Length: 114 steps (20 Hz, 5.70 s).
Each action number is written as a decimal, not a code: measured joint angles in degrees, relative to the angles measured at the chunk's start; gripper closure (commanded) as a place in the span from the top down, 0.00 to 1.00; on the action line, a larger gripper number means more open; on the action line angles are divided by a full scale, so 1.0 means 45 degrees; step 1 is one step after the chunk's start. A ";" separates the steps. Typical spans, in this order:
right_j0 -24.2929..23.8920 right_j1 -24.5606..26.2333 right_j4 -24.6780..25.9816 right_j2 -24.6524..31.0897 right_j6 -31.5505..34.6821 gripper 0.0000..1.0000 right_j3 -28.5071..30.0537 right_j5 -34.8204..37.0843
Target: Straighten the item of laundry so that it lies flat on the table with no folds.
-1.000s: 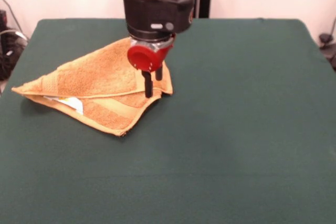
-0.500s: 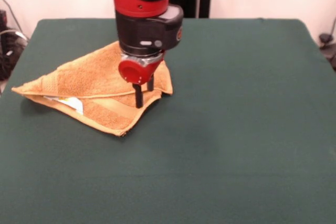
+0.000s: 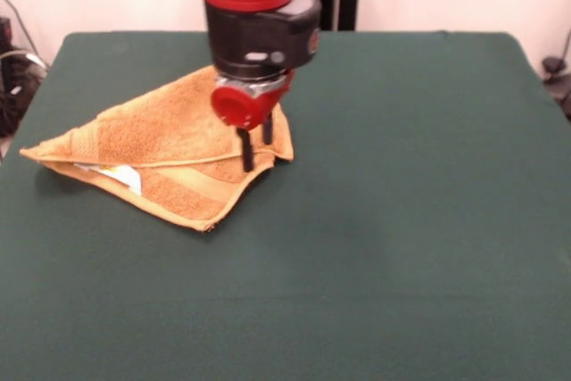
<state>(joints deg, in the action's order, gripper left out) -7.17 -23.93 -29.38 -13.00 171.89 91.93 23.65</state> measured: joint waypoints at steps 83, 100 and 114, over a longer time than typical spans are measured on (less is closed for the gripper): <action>-0.3841 -0.1298 0.7112 0.4017 -0.4715 1.00 -0.3869 0.0834; -0.3645 -0.0376 0.7117 0.4391 -0.4715 1.00 -0.4840 0.0130; -0.1955 0.1204 0.5842 0.3540 -0.4712 1.00 -0.5410 -0.0847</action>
<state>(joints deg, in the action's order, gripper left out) -15.97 -18.51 -3.09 2.93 150.69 67.59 19.84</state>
